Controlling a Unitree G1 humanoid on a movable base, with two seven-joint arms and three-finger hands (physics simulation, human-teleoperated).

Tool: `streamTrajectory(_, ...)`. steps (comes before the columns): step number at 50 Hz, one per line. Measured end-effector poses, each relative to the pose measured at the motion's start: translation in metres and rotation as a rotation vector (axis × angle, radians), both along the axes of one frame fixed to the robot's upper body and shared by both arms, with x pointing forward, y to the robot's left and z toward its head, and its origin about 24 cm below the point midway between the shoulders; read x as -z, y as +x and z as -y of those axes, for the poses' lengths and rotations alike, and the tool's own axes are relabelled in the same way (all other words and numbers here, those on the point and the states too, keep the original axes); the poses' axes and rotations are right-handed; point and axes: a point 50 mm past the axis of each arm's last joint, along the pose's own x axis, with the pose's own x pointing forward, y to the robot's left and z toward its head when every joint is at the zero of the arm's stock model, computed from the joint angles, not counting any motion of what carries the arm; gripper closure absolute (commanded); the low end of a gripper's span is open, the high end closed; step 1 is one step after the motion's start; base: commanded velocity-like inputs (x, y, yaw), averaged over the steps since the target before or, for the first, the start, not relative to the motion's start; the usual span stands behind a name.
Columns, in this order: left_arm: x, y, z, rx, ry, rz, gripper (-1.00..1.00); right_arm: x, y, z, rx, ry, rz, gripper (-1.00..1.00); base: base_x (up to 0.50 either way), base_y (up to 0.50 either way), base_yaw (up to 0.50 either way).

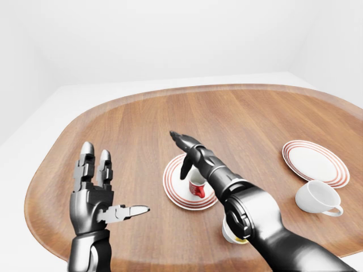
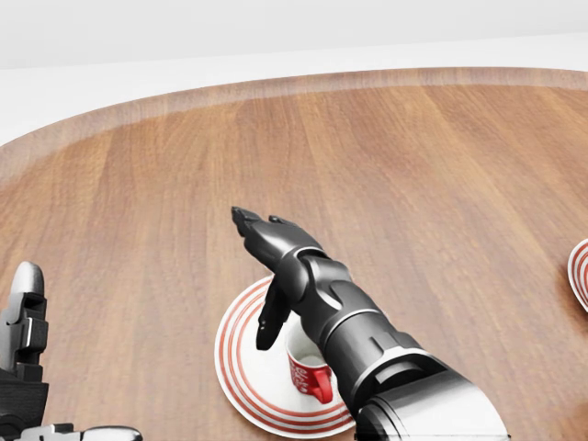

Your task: Put the red mug on the left plate.

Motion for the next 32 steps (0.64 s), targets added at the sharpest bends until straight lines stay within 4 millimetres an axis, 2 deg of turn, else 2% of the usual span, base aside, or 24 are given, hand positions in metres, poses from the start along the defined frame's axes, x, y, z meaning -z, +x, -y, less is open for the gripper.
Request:
streamTrajectory(4, -0.001, -0.001, 0.001, 0.001, 0.002, 0.005, -1.0, -0.057, 0.02, -0.012, -0.036, 0.184, -0.001, -1.0, 0.0, 0.0, 0.0)
streamTrajectory(10, -0.004, -0.002, 0.002, 0.001, 0.004, 0.012, -1.0, -0.172, 0.038, -0.018, -0.085, 0.461, 0.078, -1.0, 0.0, 0.0, 0.0)
streamTrajectory(14, -0.005, -0.003, 0.002, 0.0, 0.005, 0.018, -1.0, -0.252, 0.026, -0.021, -0.232, 0.621, 0.244, -1.0, 0.0, 0.0, 0.0)
streamTrajectory(18, -0.007, -0.004, 0.002, -0.001, 0.006, 0.024, -1.0, -0.31, 0.003, -0.021, -0.372, 0.72, 0.389, -1.0, 0.0, 0.0, 0.0)
streamTrajectory(21, -0.008, -0.004, 0.002, -0.002, 0.006, 0.028, -1.0, -0.342, -0.016, -0.018, -0.461, 0.766, 0.483, -1.0, 0.0, 0.0, 0.0)
streamTrajectory(25, -0.008, -0.005, 0.002, -0.003, 0.006, 0.031, -1.0, -0.373, -0.04, -0.012, -0.552, 0.802, 0.608, -1.0, 0.0, 0.0, 0.0)
streamTrajectory(28, -0.009, -0.005, 0.001, -0.003, 0.005, 0.032, -1.0, -0.388, -0.06, -0.005, -0.609, 0.82, 0.709, -1.0, 0.0, 0.0, 0.0)
streamTrajectory(32, -0.008, -0.005, 0.002, -0.002, 0.005, 0.03, -1.0, -0.393, -0.082, 0.004, -0.666, 0.824, 0.822, -1.0, 0.0, 0.0, 0.0)
